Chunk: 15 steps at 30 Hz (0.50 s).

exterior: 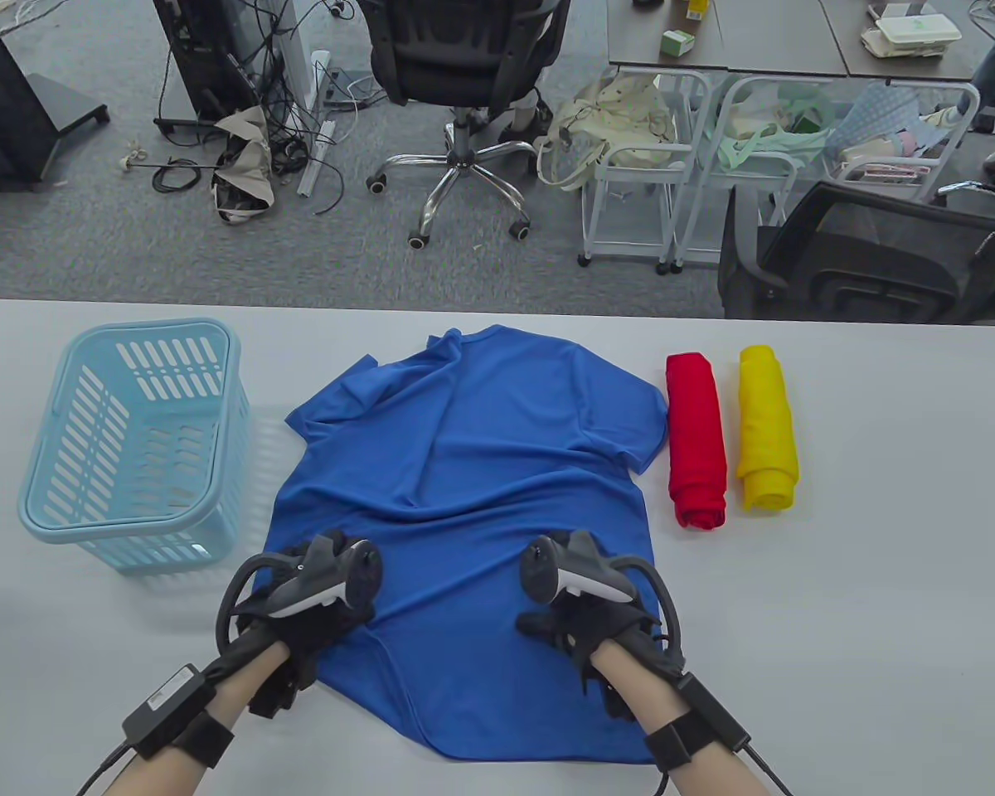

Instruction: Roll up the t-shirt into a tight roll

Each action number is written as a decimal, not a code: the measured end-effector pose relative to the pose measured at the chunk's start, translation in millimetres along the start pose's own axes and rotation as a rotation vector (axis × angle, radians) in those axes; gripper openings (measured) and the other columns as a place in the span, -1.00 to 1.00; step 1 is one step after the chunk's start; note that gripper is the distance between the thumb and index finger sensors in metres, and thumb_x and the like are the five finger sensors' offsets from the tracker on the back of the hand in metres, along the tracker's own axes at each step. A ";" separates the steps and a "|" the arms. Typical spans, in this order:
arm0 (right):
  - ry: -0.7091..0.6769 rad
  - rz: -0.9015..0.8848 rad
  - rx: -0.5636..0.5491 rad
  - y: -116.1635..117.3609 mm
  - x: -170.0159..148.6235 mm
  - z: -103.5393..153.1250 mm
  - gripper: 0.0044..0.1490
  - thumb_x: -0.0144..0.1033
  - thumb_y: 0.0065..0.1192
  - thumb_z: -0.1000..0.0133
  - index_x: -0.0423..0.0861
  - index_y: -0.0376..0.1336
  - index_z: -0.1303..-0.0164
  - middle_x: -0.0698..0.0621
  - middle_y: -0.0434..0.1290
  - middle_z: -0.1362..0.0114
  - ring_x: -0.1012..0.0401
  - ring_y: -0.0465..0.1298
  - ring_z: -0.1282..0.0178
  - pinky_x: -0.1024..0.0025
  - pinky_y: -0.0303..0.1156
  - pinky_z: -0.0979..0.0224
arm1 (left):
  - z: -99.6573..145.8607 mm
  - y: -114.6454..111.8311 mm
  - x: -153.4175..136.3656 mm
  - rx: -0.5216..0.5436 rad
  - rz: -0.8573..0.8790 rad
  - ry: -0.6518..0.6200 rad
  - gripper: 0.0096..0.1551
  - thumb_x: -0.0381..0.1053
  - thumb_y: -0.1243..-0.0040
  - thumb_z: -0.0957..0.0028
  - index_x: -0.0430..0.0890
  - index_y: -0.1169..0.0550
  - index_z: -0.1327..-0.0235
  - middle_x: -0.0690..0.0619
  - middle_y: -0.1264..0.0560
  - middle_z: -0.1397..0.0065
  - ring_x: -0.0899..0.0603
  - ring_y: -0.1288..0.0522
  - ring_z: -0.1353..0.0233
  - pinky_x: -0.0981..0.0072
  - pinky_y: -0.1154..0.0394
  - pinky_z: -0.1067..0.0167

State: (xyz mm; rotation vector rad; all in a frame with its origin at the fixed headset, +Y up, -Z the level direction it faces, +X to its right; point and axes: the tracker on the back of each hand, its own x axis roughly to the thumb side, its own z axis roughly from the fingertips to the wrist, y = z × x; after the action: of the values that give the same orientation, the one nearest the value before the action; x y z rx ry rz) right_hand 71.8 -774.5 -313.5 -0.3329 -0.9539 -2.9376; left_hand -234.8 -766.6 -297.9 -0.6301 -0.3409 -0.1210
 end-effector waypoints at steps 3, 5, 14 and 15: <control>0.022 -0.027 -0.003 -2.8 -6.1 -5.2 0.06 0.23 -0.12 -0.25 0.03 -0.45 -0.70 -0.16 -0.46 -0.72 -0.20 -0.38 -0.72 -0.22 -0.14 -0.60 | 26.0 -15.5 -25.0 -0.126 -0.030 -0.041 0.18 0.35 -0.20 0.08 0.25 0.21 -0.60 -0.08 0.35 -0.75 -0.28 0.22 -0.73 -0.26 -0.01 -0.61; 0.015 -0.029 0.001 -3.0 -7.0 -6.0 0.06 0.23 -0.12 -0.25 0.02 -0.46 -0.71 -0.16 -0.48 -0.71 -0.20 -0.40 -0.72 -0.22 -0.16 -0.60 | 42.8 -19.8 -36.9 -0.148 -0.044 -0.029 0.23 0.41 -0.23 0.16 0.29 0.19 -0.61 -0.09 0.31 -0.76 -0.30 0.19 -0.75 -0.30 -0.07 -0.60; -0.026 -0.036 0.031 -0.9 -12.3 1.5 0.09 0.19 -0.02 -0.24 0.02 -0.45 -0.70 -0.14 -0.48 -0.72 -0.18 -0.41 -0.73 -0.24 -0.19 -0.60 | 12.9 2.4 -11.7 0.009 0.121 0.052 -0.11 0.41 0.25 -0.06 0.28 0.17 -0.64 -0.02 0.22 -0.81 -0.30 0.13 -0.77 -0.28 -0.04 -0.61; -0.027 0.001 0.038 1.0 -12.0 7.0 0.10 0.19 -0.01 -0.23 0.02 -0.44 -0.70 -0.14 -0.47 -0.72 -0.18 -0.38 -0.73 -0.24 -0.16 -0.60 | 4.7 2.3 -8.2 -0.001 0.084 0.083 -0.09 0.42 0.30 -0.05 0.26 0.22 -0.62 -0.04 0.21 -0.80 -0.30 0.12 -0.76 -0.27 -0.05 -0.61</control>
State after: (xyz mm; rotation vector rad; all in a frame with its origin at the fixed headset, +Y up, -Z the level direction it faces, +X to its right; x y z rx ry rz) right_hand 85.0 -771.6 -309.9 -0.3729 -1.0106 -2.9176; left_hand -243.3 -761.9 -298.6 -0.6370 -0.2338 -0.0668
